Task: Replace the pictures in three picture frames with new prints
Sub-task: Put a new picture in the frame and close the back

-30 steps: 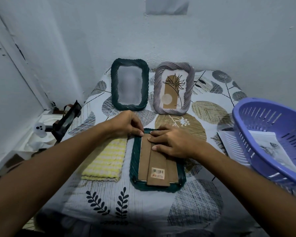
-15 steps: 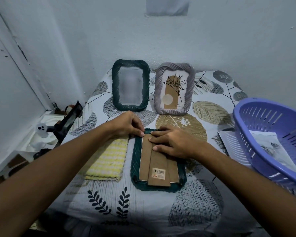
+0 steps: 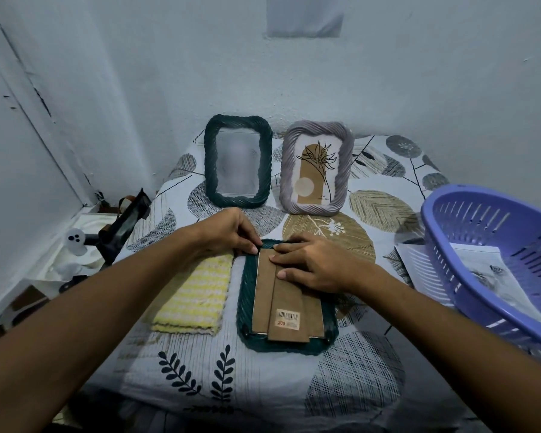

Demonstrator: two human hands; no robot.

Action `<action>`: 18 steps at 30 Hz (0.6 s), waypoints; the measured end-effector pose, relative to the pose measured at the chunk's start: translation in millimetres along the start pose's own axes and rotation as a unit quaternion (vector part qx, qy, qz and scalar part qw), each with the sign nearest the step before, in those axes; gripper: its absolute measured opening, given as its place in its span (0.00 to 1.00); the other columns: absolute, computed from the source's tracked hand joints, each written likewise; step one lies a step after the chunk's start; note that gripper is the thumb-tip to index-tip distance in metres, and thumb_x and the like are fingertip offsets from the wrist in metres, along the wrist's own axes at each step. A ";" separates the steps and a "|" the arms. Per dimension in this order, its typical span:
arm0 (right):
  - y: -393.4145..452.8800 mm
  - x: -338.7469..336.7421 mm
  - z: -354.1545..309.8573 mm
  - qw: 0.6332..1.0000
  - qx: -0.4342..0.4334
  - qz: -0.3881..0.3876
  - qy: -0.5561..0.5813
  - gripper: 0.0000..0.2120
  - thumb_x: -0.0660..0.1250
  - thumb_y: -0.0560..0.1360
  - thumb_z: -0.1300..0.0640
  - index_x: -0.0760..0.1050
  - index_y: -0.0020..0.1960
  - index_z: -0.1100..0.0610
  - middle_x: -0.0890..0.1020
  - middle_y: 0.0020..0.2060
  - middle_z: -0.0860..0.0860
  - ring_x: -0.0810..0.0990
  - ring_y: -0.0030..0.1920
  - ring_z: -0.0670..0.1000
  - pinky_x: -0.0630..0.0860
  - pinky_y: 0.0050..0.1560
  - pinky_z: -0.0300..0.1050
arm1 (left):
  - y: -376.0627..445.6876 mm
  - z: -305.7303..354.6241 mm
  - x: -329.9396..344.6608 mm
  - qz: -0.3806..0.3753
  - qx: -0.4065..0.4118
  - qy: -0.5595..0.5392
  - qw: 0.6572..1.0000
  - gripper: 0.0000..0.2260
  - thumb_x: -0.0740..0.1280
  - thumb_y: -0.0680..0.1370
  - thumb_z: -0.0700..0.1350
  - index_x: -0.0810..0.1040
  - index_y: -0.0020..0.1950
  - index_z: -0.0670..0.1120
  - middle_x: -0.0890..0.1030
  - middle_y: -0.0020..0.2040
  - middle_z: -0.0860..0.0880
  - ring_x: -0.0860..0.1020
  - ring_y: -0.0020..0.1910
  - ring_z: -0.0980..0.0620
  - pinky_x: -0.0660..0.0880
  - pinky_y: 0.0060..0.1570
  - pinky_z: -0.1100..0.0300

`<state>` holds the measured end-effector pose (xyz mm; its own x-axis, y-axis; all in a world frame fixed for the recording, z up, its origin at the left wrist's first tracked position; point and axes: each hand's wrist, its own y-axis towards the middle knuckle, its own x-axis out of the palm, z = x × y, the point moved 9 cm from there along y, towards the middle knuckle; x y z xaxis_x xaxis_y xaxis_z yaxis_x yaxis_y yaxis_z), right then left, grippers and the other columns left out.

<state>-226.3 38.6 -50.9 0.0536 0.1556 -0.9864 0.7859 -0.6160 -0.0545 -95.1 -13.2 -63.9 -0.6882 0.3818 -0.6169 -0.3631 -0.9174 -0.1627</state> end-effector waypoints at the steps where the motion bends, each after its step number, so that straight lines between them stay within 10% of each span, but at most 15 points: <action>1: -0.3 0.6 0.3 1.000 0.001 0.003 0.002 0.22 0.56 0.80 0.42 0.67 0.73 0.46 0.68 0.73 0.46 0.60 0.73 0.50 0.63 0.68 0.50 | -0.1 0.3 0.3 -0.001 0.003 0.003 1.000 0.08 0.74 0.70 0.34 0.84 0.48 0.40 0.84 0.43 0.41 0.82 0.38 0.52 0.78 0.36 0.64; 18: -1.9 5.4 0.8 1.000 0.002 0.014 -0.001 0.23 0.54 0.80 0.41 0.67 0.73 0.46 0.68 0.73 0.48 0.60 0.73 0.53 0.63 0.69 0.57 | -5.3 15.6 -1.7 0.042 0.062 0.079 0.994 0.06 0.75 0.70 0.38 0.85 0.45 0.39 0.83 0.37 0.50 0.78 0.30 0.65 0.73 0.32 0.72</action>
<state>-228.0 40.0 -56.3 0.0744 0.1373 -0.9877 0.7817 -0.6230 -0.0277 -101.8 -7.3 -50.0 -0.6161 0.2741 -0.7385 -0.3911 -0.9202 -0.0153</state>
